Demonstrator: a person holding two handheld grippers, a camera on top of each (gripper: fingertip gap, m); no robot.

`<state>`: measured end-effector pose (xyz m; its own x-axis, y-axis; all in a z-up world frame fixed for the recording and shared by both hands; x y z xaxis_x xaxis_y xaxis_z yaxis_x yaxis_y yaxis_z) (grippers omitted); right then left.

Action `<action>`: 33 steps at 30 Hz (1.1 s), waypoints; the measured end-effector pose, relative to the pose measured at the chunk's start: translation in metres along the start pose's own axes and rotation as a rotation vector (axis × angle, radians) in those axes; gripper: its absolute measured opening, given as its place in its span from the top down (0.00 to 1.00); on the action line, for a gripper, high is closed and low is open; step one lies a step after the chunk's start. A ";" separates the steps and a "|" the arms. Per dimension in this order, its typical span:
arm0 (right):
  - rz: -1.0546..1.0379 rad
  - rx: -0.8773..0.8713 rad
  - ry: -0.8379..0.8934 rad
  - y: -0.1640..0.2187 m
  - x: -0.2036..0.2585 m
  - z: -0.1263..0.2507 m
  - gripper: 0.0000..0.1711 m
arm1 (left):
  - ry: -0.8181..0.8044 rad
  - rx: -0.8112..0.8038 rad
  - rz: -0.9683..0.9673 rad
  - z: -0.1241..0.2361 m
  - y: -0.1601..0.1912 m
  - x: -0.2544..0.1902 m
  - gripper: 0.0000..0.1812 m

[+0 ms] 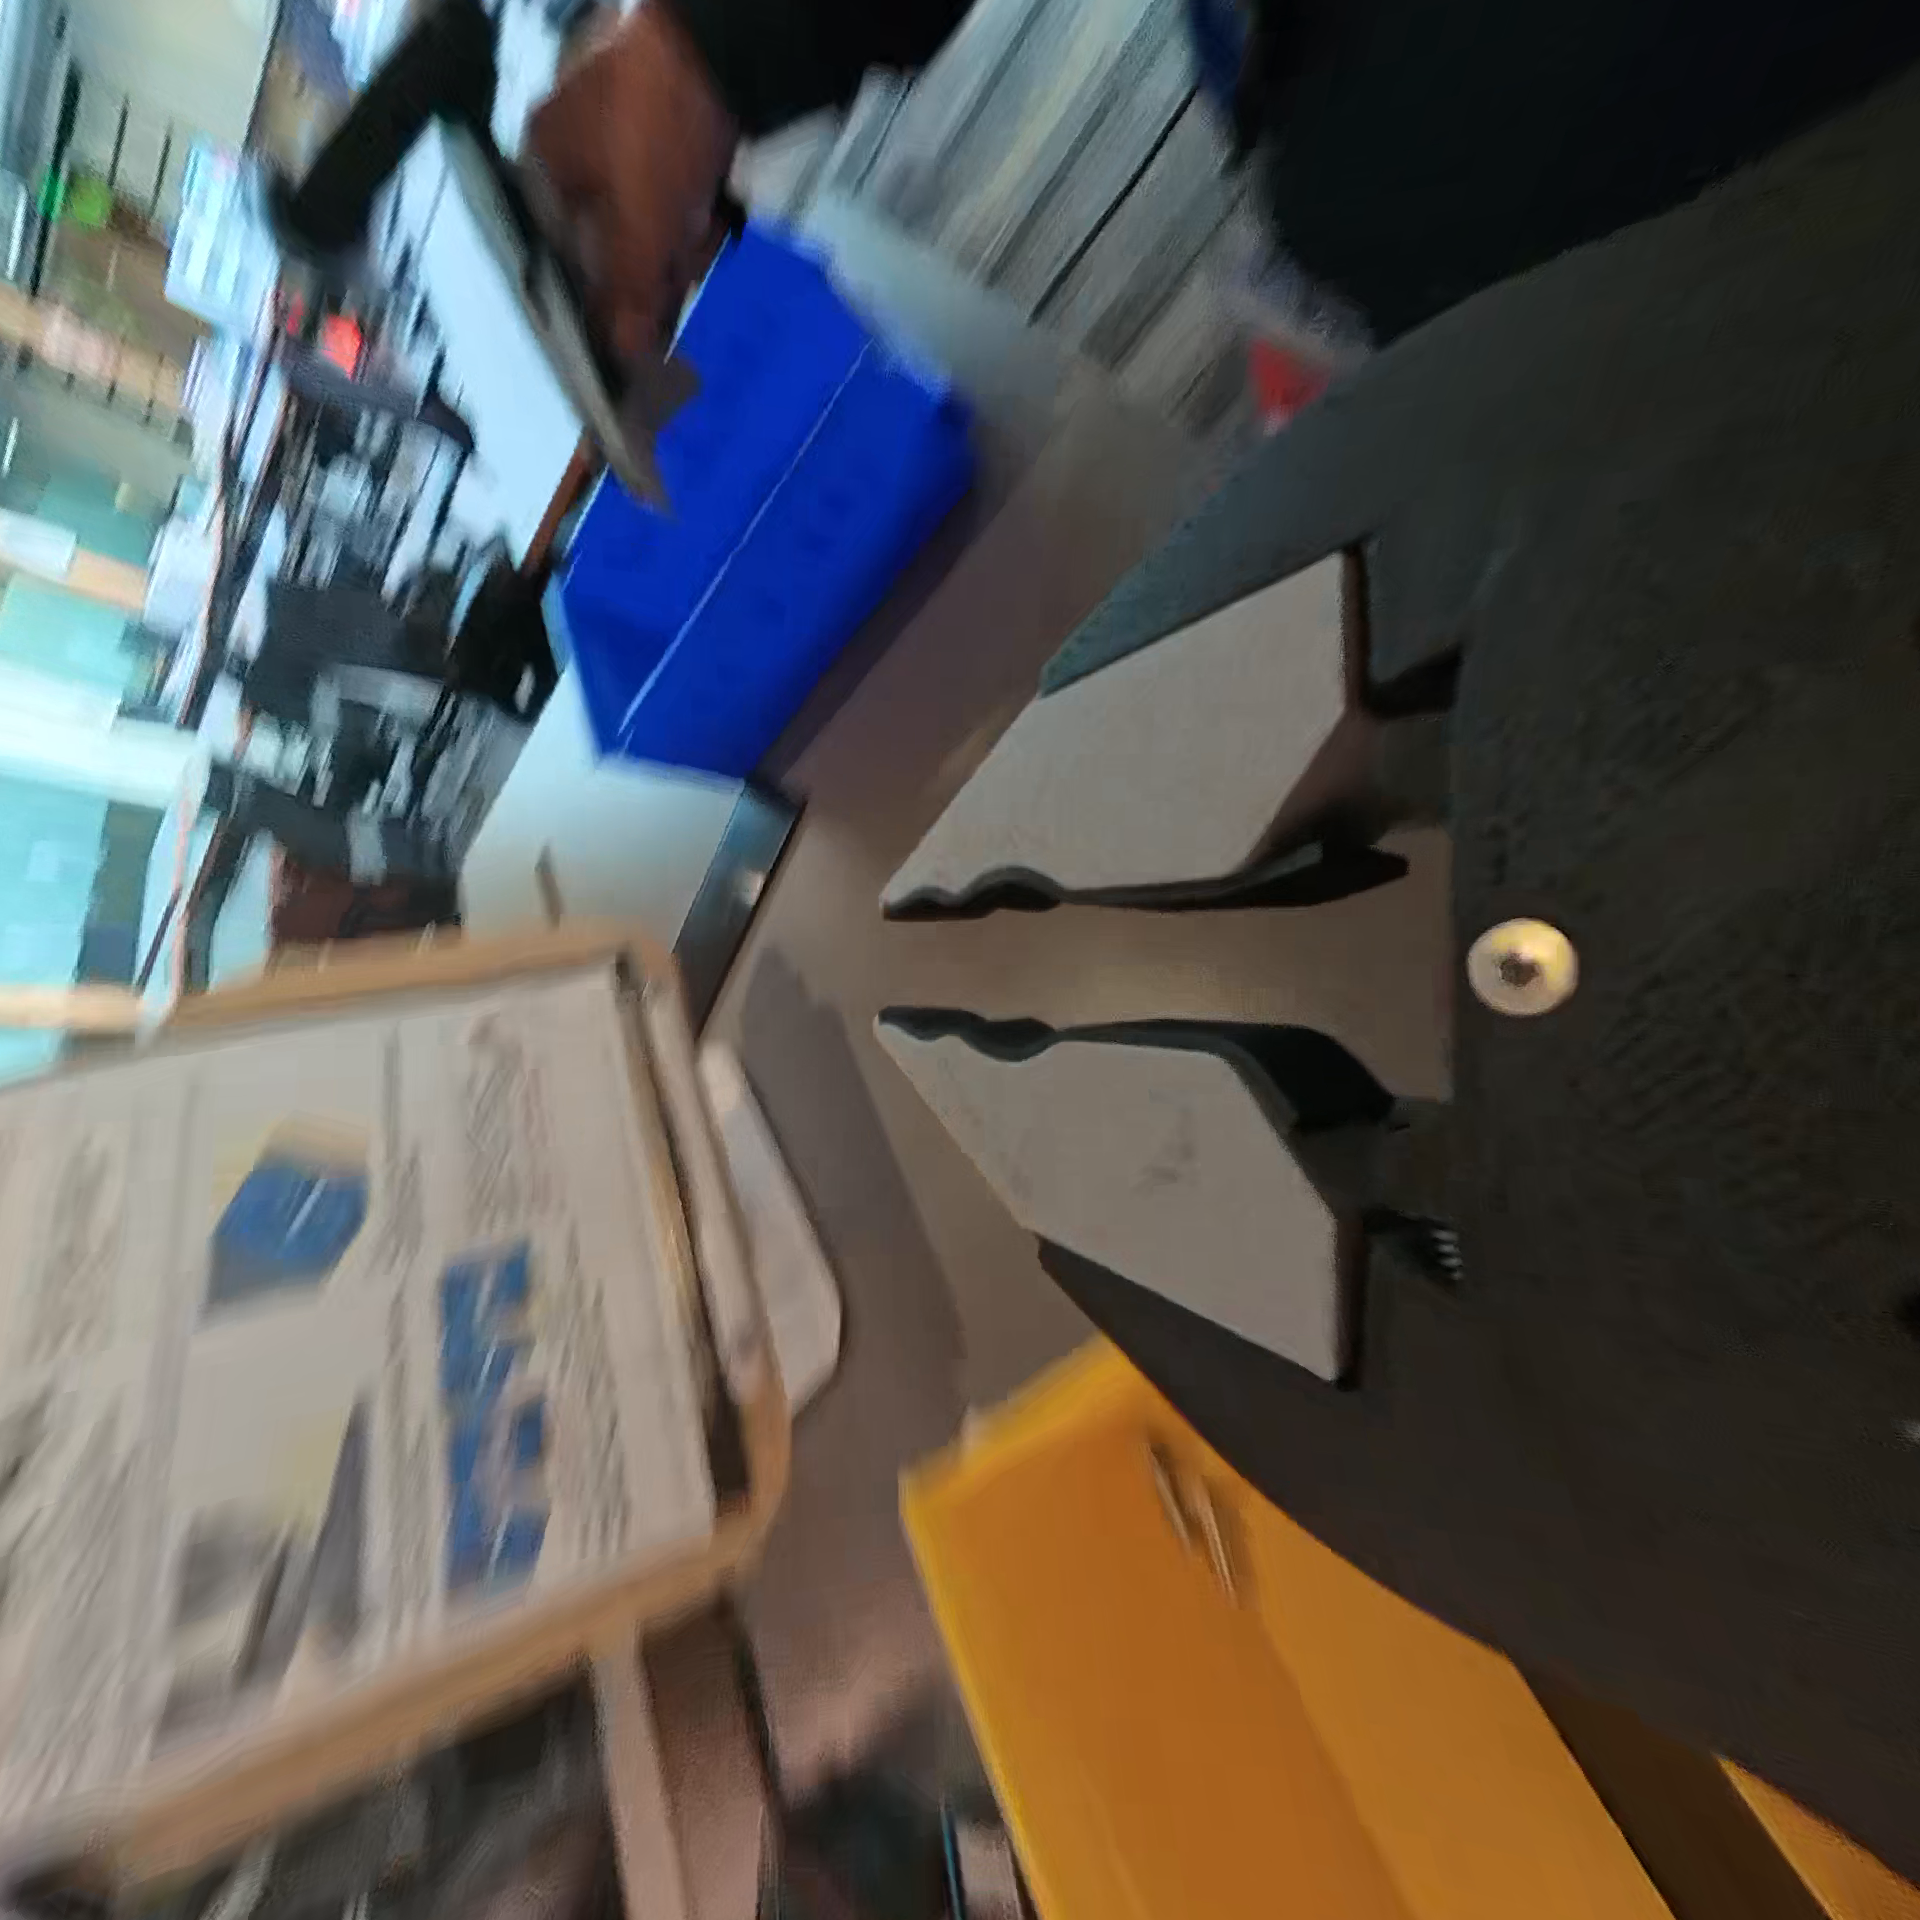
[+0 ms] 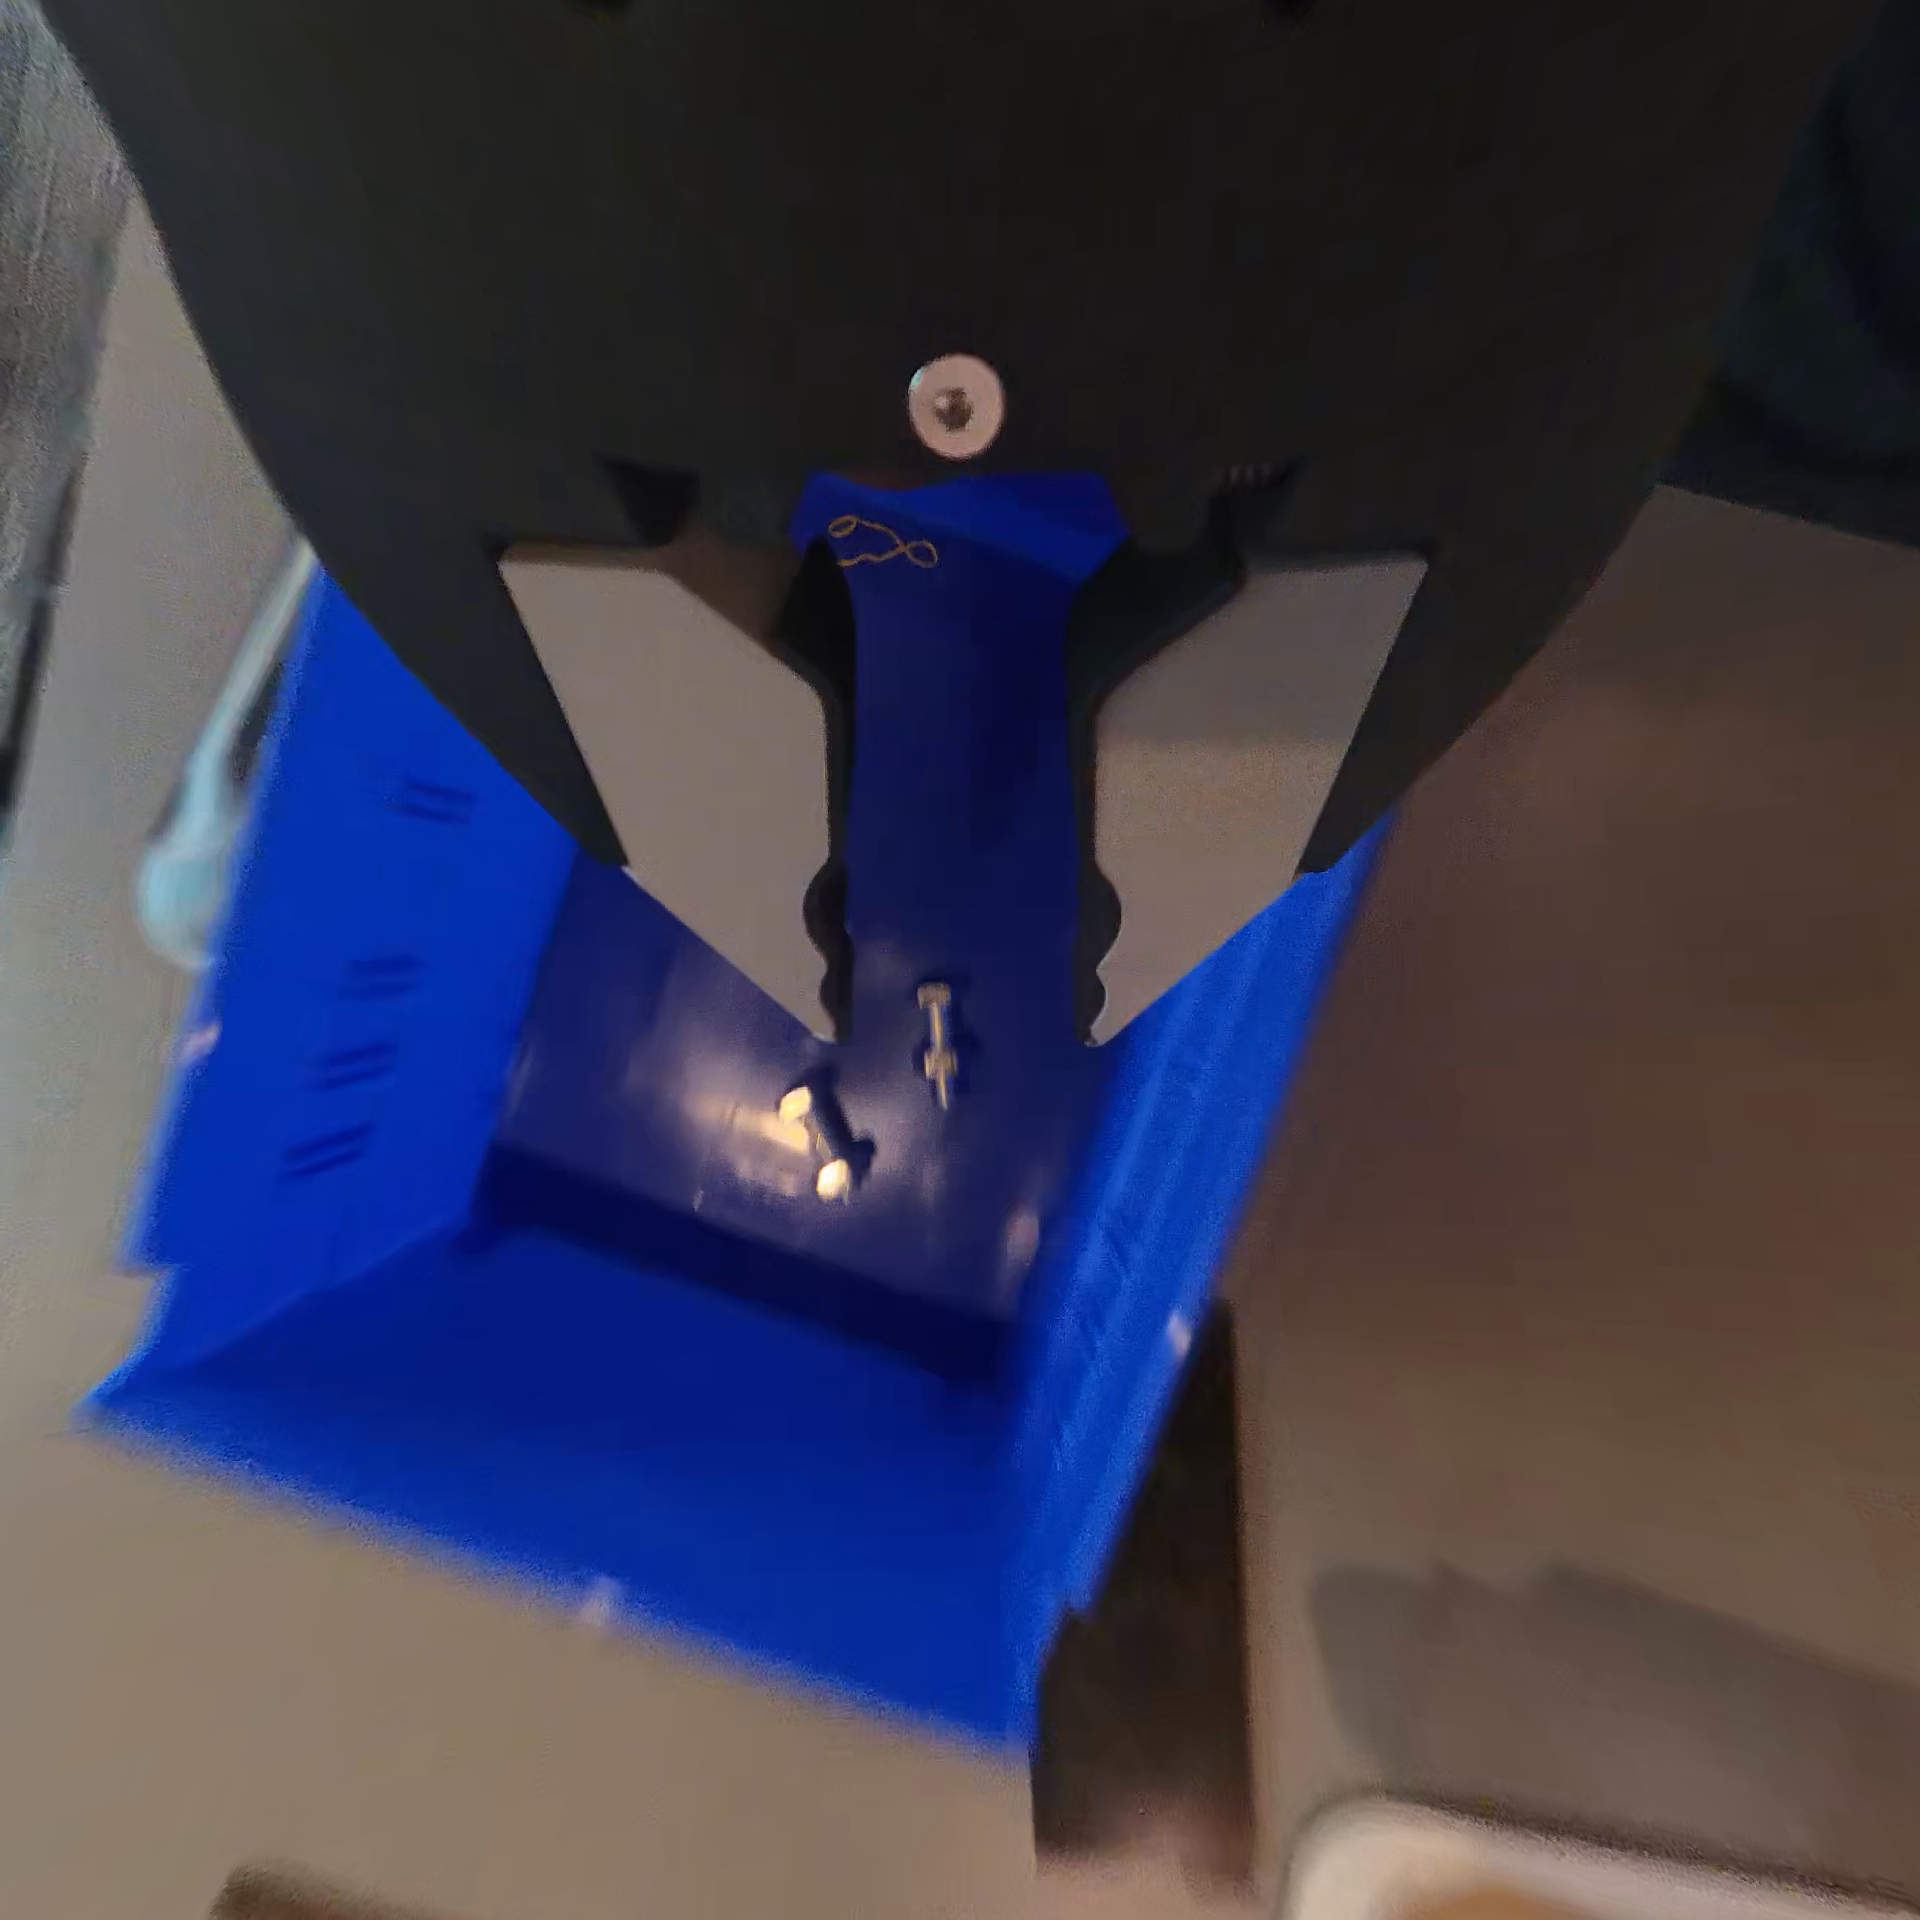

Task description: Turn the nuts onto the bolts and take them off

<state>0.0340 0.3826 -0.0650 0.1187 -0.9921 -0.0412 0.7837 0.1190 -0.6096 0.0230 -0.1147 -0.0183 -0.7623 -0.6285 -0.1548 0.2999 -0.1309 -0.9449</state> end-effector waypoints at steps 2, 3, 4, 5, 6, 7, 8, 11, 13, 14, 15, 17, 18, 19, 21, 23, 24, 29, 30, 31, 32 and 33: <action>0.037 -0.118 -0.027 -0.023 0.015 0.026 0.75 | -0.194 -0.026 0.025 0.022 -0.018 0.035 0.93; 0.054 -0.157 -0.077 -0.033 0.025 0.035 0.74 | -0.214 0.016 0.024 0.025 -0.025 0.052 0.92; 0.072 -0.182 -0.136 -0.042 0.036 0.040 0.74 | -0.222 0.094 0.008 0.023 -0.026 0.070 0.91; 0.092 -0.203 -0.190 -0.048 0.047 0.042 0.74 | -0.227 0.189 -0.017 0.016 -0.024 0.089 0.86; 0.116 -0.221 -0.238 -0.053 0.059 0.043 0.74 | -0.184 0.279 -0.068 0.007 -0.020 0.105 0.84; 0.138 -0.234 -0.278 -0.056 0.071 0.041 0.74 | -0.104 0.367 -0.148 -0.004 -0.013 0.119 0.88; 0.156 -0.242 -0.320 -0.058 0.084 0.037 0.74 | -0.077 0.459 -0.220 -0.014 -0.004 0.135 0.88; 0.197 -0.239 -0.473 -0.053 0.125 0.022 0.75 | 0.018 0.722 -0.311 -0.042 0.019 0.166 0.84; 0.225 -0.208 -0.543 -0.043 0.149 0.010 0.75 | 0.106 0.809 -0.337 -0.059 0.027 0.171 0.84; 0.232 -0.189 -0.562 -0.038 0.159 0.003 0.75 | 0.143 0.847 -0.369 -0.066 0.032 0.172 0.86; 0.232 -0.170 -0.585 -0.033 0.167 -0.003 0.75 | 0.152 0.883 -0.419 -0.074 0.036 0.173 0.87; 0.219 -0.129 -0.643 -0.022 0.180 -0.014 0.75 | 0.171 0.965 -0.514 -0.087 0.047 0.176 0.86; 0.211 -0.115 -0.662 -0.018 0.184 -0.017 0.75 | 0.177 1.011 -0.548 -0.092 0.053 0.178 0.86; 0.203 -0.106 -0.671 -0.014 0.186 -0.019 0.75 | 0.180 1.054 -0.575 -0.097 0.058 0.179 0.86; 0.188 -0.103 -0.681 -0.009 0.188 -0.022 0.75 | 0.187 1.095 -0.617 -0.104 0.065 0.181 0.85; 0.173 -0.095 -0.676 -0.005 0.187 -0.024 0.77 | 0.209 1.112 -0.630 -0.111 0.070 0.182 0.84; 0.166 -0.092 -0.672 -0.004 0.186 -0.025 0.78 | 0.227 1.128 -0.628 -0.114 0.073 0.182 0.84; 0.132 -0.108 -0.679 -0.006 0.180 -0.024 0.79 | 0.205 1.181 -0.668 -0.122 0.082 0.185 0.84; 0.133 -0.113 -0.673 -0.006 0.178 -0.023 0.79 | 0.192 1.190 -0.677 -0.121 0.083 0.185 0.84; 0.133 -0.116 -0.668 -0.007 0.176 -0.023 0.79 | 0.165 1.201 -0.694 -0.120 0.083 0.186 0.84; 0.131 -0.117 -0.666 -0.007 0.174 -0.023 0.79 | 0.126 1.210 -0.717 -0.117 0.083 0.188 0.85; 0.128 -0.117 -0.668 -0.007 0.173 -0.024 0.79 | 0.090 1.215 -0.731 -0.114 0.083 0.190 0.86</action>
<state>0.0349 0.2093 -0.0867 0.5854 -0.7287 0.3553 0.6722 0.1912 -0.7153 -0.1617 -0.1577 -0.1588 -0.9774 -0.0890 0.1918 0.0918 -0.9958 0.0054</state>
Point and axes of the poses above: each gripper's, where its closed fingertips meet, z back along the fingers, y out of its underside, x = y × z across the jaws, the point moved 10 cm from there along z, back along the fingers, and after that the axes turned 1 degree about x, right-handed, at the moved point
